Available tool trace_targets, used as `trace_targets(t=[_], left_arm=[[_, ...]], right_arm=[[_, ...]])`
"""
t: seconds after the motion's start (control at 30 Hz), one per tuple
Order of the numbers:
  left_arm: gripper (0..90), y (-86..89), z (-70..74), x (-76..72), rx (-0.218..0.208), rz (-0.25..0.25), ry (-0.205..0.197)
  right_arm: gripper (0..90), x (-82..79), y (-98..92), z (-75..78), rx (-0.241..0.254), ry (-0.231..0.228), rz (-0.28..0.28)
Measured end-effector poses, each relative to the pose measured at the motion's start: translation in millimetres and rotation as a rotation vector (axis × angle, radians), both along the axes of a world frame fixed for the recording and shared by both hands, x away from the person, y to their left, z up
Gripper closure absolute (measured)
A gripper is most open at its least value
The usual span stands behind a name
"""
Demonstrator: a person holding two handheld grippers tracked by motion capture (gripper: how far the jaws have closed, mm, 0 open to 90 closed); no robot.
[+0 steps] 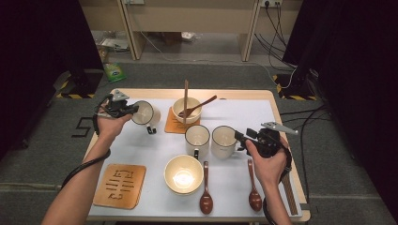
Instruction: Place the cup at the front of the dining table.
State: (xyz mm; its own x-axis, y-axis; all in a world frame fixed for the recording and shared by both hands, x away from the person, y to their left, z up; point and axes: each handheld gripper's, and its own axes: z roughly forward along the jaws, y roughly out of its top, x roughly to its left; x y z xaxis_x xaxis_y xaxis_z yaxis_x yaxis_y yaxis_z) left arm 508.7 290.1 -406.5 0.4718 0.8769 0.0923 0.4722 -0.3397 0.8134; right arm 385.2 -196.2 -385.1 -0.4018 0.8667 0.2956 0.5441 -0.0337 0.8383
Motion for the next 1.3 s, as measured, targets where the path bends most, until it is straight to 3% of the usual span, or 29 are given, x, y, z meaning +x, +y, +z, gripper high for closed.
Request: trace_targets(t=[0.73,1.3], left_arm=[[82.7,-7.0,-13.1,17.8,0.047,0.000,0.056],[82.3,-11.9,-17.0,28.8,0.042,-0.007,0.079]], right_arm=[[43.6,0.2,0.5,-1.0,0.000,0.006,0.002],[43.6,0.4,1.0,-1.2,0.000,0.005,0.005]])
